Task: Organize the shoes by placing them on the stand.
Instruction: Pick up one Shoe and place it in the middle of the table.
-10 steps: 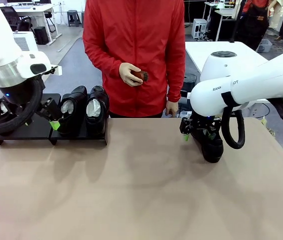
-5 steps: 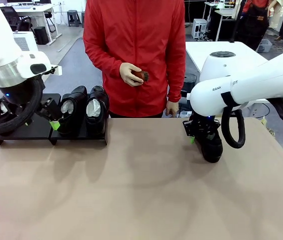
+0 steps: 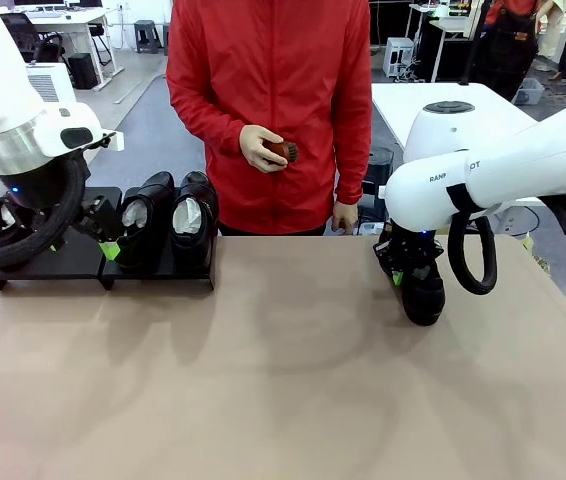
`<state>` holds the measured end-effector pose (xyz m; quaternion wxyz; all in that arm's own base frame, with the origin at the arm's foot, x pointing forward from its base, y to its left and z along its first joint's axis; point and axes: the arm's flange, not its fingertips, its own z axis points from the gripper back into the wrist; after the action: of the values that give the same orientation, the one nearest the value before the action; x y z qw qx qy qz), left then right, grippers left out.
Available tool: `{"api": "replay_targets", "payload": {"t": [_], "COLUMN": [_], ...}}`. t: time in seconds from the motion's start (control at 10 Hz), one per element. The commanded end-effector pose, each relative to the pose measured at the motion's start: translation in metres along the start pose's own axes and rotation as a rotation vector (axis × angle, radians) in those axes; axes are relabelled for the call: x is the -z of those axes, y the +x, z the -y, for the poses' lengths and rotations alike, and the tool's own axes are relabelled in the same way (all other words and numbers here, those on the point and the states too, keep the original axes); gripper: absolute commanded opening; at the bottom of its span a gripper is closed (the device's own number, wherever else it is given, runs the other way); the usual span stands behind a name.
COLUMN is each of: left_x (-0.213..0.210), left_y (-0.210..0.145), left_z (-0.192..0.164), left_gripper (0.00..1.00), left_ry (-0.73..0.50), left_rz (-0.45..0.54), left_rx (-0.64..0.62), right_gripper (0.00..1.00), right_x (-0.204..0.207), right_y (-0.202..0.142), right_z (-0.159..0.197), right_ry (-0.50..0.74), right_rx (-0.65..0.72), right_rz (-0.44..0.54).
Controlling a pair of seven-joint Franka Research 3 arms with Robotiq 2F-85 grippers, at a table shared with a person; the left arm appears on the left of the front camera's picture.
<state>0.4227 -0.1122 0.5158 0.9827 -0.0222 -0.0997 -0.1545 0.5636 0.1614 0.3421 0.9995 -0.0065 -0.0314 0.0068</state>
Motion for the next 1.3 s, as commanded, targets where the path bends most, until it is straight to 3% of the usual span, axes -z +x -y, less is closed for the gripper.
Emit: {"api": "replay_targets", "payload": {"t": [0.0, 0.2, 0.5, 0.9, 1.2], "left_x": [0.000, 0.000, 0.000, 0.000, 0.000], "left_y": [-0.004, -0.004, -0.004, -0.004, -0.004], "left_z": [-0.002, -0.002, -0.002, -0.002, -0.002], "left_gripper": [1.00, 1.00, 1.00, 1.00, 1.00], "left_ry": [0.010, 0.010, 0.010, 0.010, 0.010], "left_rz": [0.001, 0.001, 0.001, 0.001, 0.001], "left_rx": [0.011, 0.011, 0.011, 0.011, 0.011], "right_gripper": [0.00, 0.00, 0.00, 0.00, 0.00], "right_x": [-0.001, -0.030, -0.105, -0.120, -0.100], "right_y": [0.007, -0.007, -0.076, -0.176, -0.196], "right_z": [0.003, -0.007, -0.047, -0.129, -0.165], "right_ry": [-0.050, -0.056, 0.036, 0.125, 0.140], "right_rx": [0.018, 0.116, 0.207, 0.108, 0.080], "right_rz": [0.005, 0.082, 0.236, 0.203, 0.150]}}
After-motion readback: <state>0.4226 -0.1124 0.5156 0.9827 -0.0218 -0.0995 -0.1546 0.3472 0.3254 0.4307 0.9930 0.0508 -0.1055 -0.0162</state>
